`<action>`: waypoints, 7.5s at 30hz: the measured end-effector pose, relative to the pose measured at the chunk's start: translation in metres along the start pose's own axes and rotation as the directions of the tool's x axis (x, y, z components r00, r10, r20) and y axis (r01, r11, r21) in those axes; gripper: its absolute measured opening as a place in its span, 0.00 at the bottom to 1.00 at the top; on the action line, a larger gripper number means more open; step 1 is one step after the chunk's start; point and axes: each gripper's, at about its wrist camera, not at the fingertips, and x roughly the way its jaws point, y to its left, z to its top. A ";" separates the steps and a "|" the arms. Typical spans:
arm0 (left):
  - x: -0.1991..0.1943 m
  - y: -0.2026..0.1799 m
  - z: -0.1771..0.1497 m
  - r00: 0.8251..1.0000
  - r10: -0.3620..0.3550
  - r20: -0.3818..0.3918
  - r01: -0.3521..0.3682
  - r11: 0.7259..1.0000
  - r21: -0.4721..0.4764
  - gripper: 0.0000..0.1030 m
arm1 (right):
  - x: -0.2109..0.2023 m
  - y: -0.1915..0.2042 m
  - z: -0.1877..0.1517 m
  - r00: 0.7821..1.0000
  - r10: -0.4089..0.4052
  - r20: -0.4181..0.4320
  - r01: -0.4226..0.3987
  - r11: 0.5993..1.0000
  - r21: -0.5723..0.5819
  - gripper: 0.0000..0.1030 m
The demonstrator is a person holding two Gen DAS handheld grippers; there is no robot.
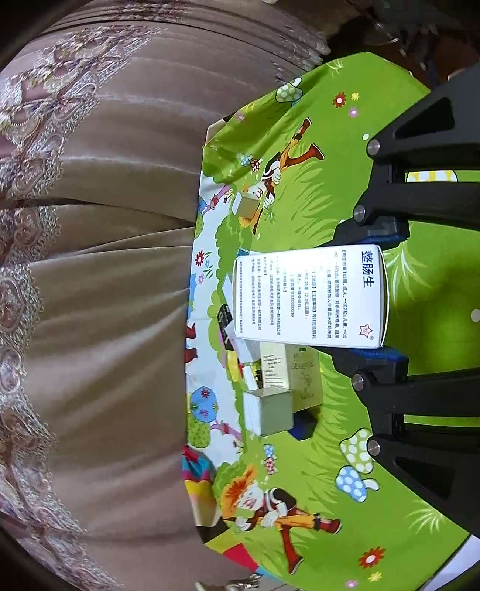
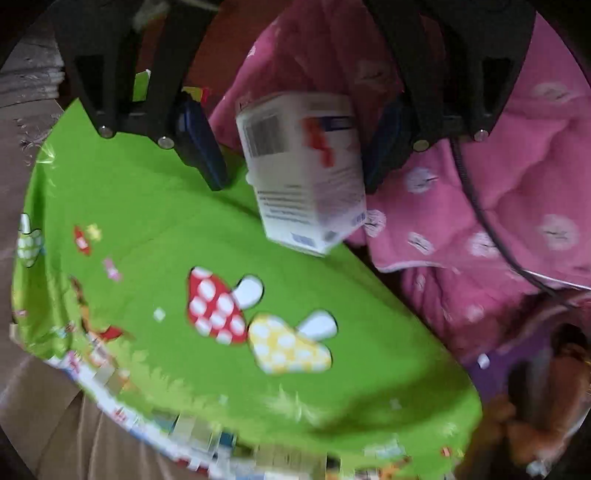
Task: Organize rigid objects
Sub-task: 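Lift both held white boxes up off the mat, then carry both boxes over the purple-rimmed bin and open both tools, then move both open tools back over the boxes on the mat, then grasp the saxophone JIYIN MUSIC box with right tool while left tool grasps a plain white box, then lift both held boxes up off the mat, then carry both boxes to the purple-rimmed bin and open both tools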
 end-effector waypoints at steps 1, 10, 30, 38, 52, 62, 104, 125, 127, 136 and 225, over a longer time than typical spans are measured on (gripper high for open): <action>0.000 0.001 -0.001 1.000 0.003 -0.002 -0.003 1.000 -0.004 0.40 | 0.001 0.000 0.001 1.000 0.015 0.004 -0.015 1.000 -0.010 0.58; -0.032 0.002 0.012 0.996 0.012 0.093 -0.011 1.000 -0.017 0.40 | -0.104 -0.051 0.015 0.922 -0.057 0.382 -0.024 0.979 0.202 0.57; -0.162 0.006 0.048 0.914 0.107 0.391 -0.109 0.994 -0.019 0.40 | -0.287 -0.019 0.052 0.211 -0.345 0.915 0.065 0.939 0.339 0.57; -0.180 0.064 0.015 0.921 0.241 0.306 -0.218 0.970 -0.109 0.40 | -0.257 0.030 0.100 0.276 -0.130 0.952 -0.005 0.991 0.137 0.57; -0.226 0.168 -0.088 0.873 0.488 -0.006 -0.459 0.817 -0.350 0.40 | -0.156 0.179 0.200 0.532 0.422 0.734 -0.226 0.906 -0.358 0.57; -0.215 0.222 -0.161 0.814 0.451 -0.366 -0.580 0.659 -0.479 0.40 | -0.063 0.284 0.243 0.761 0.558 0.330 -0.356 0.785 -0.506 0.58; 0.065 0.072 -0.054 0.904 0.208 -0.374 -0.251 0.966 -0.069 1.00 | 0.066 -0.156 0.195 0.968 -0.059 0.243 -0.078 0.851 0.519 0.82; 0.068 0.091 -0.033 0.938 0.090 -0.334 -0.187 0.945 -0.270 1.00 | 0.084 -0.145 0.214 0.963 -0.051 0.264 -0.021 0.964 0.266 0.57; 0.073 0.094 -0.016 0.943 0.111 -0.314 -0.207 0.934 -0.292 1.00 | 0.084 -0.143 0.213 0.963 -0.058 0.262 -0.015 0.963 0.269 0.57; 0.128 0.104 0.038 0.935 0.271 -0.229 -0.301 0.947 -0.107 0.46 | 0.085 -0.143 0.214 0.963 -0.061 0.262 -0.013 0.963 0.271 0.57; -0.186 0.048 0.034 0.820 0.344 0.458 -0.327 0.937 -0.119 0.46 | -0.224 0.077 0.113 0.210 -0.226 0.951 0.220 0.959 0.179 0.57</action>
